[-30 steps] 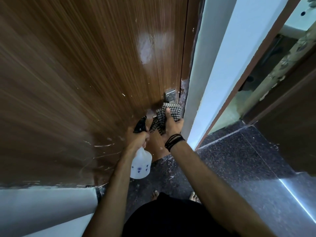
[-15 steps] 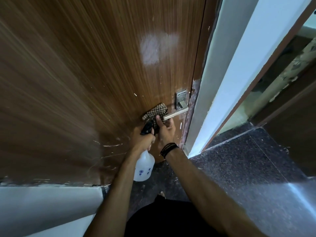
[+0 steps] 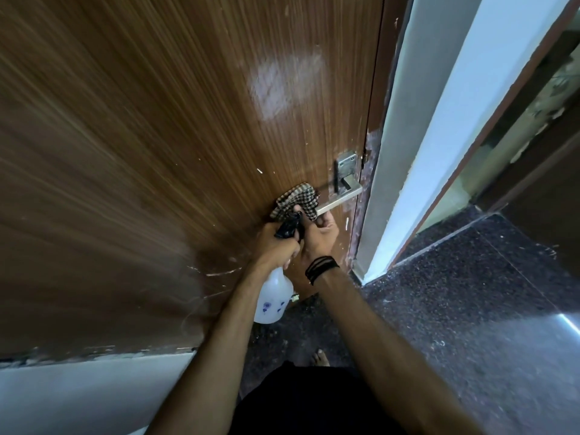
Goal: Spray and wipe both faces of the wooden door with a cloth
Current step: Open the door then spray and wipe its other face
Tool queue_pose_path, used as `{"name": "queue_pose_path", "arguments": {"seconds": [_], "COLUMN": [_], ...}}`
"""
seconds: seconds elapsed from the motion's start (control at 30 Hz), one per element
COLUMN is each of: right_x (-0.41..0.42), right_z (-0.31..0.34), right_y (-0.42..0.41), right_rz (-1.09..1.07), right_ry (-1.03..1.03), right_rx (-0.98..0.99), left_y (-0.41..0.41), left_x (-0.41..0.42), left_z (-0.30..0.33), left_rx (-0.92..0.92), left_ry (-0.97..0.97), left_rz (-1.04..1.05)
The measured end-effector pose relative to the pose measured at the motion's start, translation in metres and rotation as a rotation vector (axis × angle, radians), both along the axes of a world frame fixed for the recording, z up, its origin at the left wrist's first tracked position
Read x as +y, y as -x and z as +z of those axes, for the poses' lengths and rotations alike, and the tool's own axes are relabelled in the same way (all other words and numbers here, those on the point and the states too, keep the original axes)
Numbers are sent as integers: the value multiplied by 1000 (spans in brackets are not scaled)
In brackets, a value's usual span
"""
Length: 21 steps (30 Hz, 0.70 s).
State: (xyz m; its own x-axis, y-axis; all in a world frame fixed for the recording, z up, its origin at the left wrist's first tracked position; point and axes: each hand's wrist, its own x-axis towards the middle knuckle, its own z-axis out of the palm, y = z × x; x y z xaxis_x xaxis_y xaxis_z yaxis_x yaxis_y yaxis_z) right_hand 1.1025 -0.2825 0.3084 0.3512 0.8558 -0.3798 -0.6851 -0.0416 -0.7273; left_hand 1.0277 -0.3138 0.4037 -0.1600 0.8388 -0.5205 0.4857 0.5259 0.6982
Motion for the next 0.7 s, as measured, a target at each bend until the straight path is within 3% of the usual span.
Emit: {"name": "queue_pose_path", "arguments": {"seconds": [0.2, 0.4, 0.6, 0.7], "right_x": [13, 10, 16, 18], "right_z": [-29, -11, -28, -21], "right_y": [-8, -16, -40, -50], "right_rz": [-235, -114, -201, -152], "right_ry": [381, 89, 375, 290], "right_rx": [91, 190, 200, 249], "left_y": [6, -2, -3, -6], "left_x": [6, 8, 10, 9], "left_z": [-6, -2, -4, -8], "left_rx": [-52, -135, -153, -171], "left_ry": [43, 25, 42, 55], "left_rz": [-40, -66, -98, -106]}}
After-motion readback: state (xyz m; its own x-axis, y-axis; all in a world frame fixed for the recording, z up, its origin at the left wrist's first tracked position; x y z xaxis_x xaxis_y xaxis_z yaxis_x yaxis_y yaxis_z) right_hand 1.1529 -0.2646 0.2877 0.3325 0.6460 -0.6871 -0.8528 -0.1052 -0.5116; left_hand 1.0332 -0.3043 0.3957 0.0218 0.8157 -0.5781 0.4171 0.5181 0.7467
